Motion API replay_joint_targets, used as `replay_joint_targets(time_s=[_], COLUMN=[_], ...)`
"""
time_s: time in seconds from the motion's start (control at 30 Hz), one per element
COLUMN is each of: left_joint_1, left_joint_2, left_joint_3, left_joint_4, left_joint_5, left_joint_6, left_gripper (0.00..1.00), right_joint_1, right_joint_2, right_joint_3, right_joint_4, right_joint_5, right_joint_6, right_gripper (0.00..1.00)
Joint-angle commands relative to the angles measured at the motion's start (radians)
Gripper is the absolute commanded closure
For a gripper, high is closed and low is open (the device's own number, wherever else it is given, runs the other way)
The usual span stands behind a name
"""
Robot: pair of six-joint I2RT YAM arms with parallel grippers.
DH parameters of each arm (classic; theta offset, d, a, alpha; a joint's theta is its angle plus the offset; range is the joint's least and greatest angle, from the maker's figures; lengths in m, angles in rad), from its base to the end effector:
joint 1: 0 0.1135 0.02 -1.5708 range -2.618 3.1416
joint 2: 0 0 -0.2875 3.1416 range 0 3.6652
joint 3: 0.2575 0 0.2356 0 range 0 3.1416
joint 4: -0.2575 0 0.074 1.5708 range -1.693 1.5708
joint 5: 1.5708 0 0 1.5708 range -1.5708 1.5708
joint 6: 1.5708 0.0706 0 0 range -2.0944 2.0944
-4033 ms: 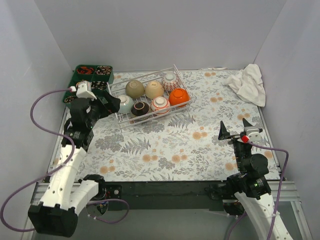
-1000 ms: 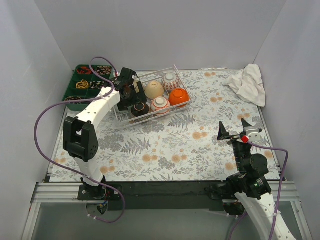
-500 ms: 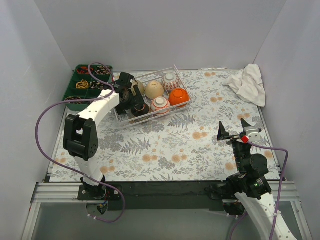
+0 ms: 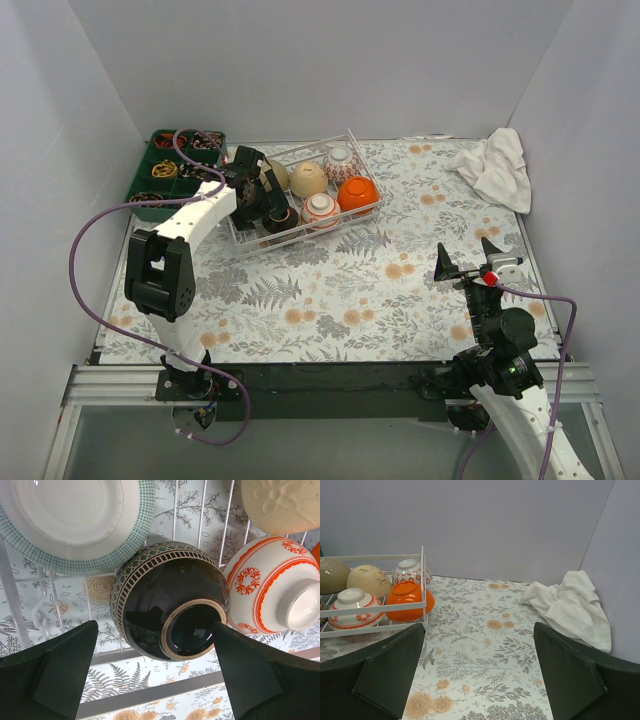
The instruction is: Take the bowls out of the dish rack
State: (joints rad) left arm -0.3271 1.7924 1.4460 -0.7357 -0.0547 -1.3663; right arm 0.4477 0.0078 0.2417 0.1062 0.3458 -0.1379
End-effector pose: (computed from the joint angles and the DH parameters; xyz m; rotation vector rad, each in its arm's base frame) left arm 0.3665 -0.1203 0.2455 -1.3771 2.3697 -0.4622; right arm 0.0758 0.0099 0.2738 -0.0633 1.2502 0.0555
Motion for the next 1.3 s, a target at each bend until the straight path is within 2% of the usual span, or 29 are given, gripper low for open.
replay_joint_targets(time_s=[0.0,0.23,0.3,0.53,0.7,0.93,1.27], left_joint_1=[-0.001,-0.001,-0.001,-0.004,-0.010,-0.036,-0.073], left_joint_2=[0.033,0.056,0.058,-0.005,-0.063,-0.070,-0.117], left_joint_3=[-0.042,-0.070,-0.075,-0.039,-0.010,0.034,0.074], left_joint_4=[-0.013,0.010,0.021,0.053,0.082,0.098,0.090], left_joint_5=[0.038,0.053,0.098,0.142,0.190,0.219,0.148], left_joint_6=[-0.010,-0.027,-0.028,-0.039,-0.070,-0.085,-0.079], left_gripper=[0.02,0.02,0.02,0.02,0.05,0.09,0.21], right_joint_1=[0.008,0.011,0.013,0.016,0.016,0.016,0.016], right_joint_2=[-0.207,-0.206,-0.206,-0.206,-0.207,-0.206,-0.206], right_joint_3=[0.024,0.024,0.024,0.024,0.024,0.025,0.025], right_joint_4=[0.018,0.018,0.018,0.018,0.020,0.018,0.018], right_joint_5=[0.018,0.018,0.018,0.019,0.022,0.022,0.022], right_joint_6=[0.003,0.003,0.003,0.003,0.003,0.003,0.001], right_gripper=[0.01,0.01,0.01,0.01,0.01,0.01,0.01])
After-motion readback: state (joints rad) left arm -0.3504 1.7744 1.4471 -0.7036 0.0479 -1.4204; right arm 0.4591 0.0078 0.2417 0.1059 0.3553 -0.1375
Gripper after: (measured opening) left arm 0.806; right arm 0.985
